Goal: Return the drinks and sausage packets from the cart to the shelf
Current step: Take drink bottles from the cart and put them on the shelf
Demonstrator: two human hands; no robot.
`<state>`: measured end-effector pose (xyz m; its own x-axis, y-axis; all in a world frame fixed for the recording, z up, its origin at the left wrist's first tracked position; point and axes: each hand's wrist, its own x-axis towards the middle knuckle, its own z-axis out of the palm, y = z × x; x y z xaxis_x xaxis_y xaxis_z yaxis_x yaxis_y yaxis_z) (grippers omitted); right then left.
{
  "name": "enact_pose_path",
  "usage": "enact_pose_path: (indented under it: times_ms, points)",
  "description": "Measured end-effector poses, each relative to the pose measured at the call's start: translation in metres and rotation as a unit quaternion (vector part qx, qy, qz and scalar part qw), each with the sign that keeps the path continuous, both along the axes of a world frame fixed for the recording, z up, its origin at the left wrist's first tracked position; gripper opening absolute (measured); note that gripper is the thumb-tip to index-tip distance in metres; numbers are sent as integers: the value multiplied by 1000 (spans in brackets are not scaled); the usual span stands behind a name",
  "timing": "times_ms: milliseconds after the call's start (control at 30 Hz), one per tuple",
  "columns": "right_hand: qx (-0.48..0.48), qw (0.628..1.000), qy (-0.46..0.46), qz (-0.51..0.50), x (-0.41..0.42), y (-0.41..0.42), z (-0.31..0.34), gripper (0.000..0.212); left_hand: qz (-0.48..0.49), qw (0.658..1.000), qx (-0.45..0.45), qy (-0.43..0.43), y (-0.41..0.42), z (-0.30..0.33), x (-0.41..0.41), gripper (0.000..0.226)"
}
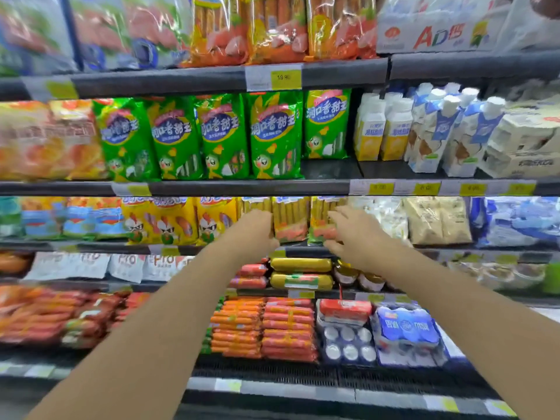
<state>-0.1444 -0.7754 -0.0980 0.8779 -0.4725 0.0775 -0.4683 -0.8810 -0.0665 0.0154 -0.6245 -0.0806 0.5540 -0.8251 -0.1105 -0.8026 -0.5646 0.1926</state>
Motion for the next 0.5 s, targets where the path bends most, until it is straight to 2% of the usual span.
enact_pose_path:
  times_ms: [100,200,367,500]
  points:
    - [-9,998,34,43,19,33,-9,62,58,997,58,-4,67,-16,14,57]
    - [-41,993,62,87,44,69,-14,64,117,990,75,15,131,-26,30,64]
    - [-82,976,75,187,107,158,-24,72,193,977,76,43,244,-33,59,76]
    - [-65,961,93,253,171,253,-37,77,242,967,62,47,341,-42,86,69]
